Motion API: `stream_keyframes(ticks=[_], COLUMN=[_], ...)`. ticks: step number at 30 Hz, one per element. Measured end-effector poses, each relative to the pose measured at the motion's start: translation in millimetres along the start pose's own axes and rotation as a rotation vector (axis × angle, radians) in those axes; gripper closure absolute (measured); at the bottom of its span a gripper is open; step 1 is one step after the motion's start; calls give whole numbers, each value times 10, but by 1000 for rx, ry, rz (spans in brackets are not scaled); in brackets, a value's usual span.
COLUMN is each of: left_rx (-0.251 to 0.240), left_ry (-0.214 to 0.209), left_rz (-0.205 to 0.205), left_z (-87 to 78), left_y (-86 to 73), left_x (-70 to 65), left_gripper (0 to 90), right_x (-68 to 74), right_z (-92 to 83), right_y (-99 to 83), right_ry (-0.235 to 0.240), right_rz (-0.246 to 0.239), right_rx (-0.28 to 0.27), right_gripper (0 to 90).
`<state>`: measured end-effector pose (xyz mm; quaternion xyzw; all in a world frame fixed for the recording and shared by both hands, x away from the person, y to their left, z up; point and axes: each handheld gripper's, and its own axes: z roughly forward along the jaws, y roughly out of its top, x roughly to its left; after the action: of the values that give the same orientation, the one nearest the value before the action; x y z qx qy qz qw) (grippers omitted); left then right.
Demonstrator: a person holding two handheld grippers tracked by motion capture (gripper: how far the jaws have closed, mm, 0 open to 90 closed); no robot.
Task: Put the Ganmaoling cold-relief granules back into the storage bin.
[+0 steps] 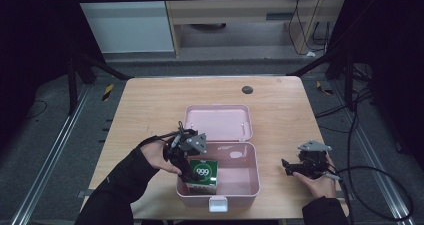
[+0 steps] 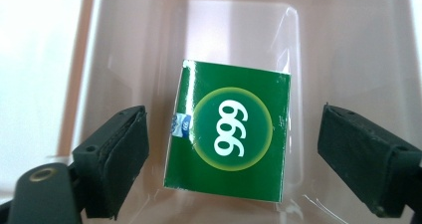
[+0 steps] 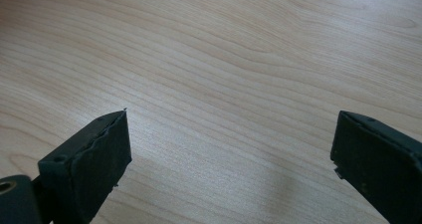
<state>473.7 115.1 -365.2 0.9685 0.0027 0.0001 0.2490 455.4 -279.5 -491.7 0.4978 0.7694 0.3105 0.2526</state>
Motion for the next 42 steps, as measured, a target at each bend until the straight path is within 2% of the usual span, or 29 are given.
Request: stream_keyframes(ticks=[11, 16, 21, 27, 34, 42], left_rx=[-121, -135, -150, -164, -169, -153], left_ry=[74, 113, 141, 149, 138, 130], left_rz=[-26, -55, -91, -133, -169, -249], left_z=[-461, -619, -707, -703, -567, -369], left_y=[-155, -325, -553, -808, -1146, -1498], left_x=[-58, -94, -117, -138, -154, -114], left_gripper=[228, 275, 300, 318, 327, 320], right_x=[-21, -26, -23, -23, -25, -27], right_z=[-34, -47, -54, -50, -49, -46], right_y=[5, 2, 3, 0, -3, -7], right_ry=[-12, -17, -12, -16, -17, -25], right_rz=[14, 9, 15, 12, 12, 7], right_rx=[-15, -24, -25, -25, -22, -27], right_gripper=[48, 67, 74, 72, 60, 55])
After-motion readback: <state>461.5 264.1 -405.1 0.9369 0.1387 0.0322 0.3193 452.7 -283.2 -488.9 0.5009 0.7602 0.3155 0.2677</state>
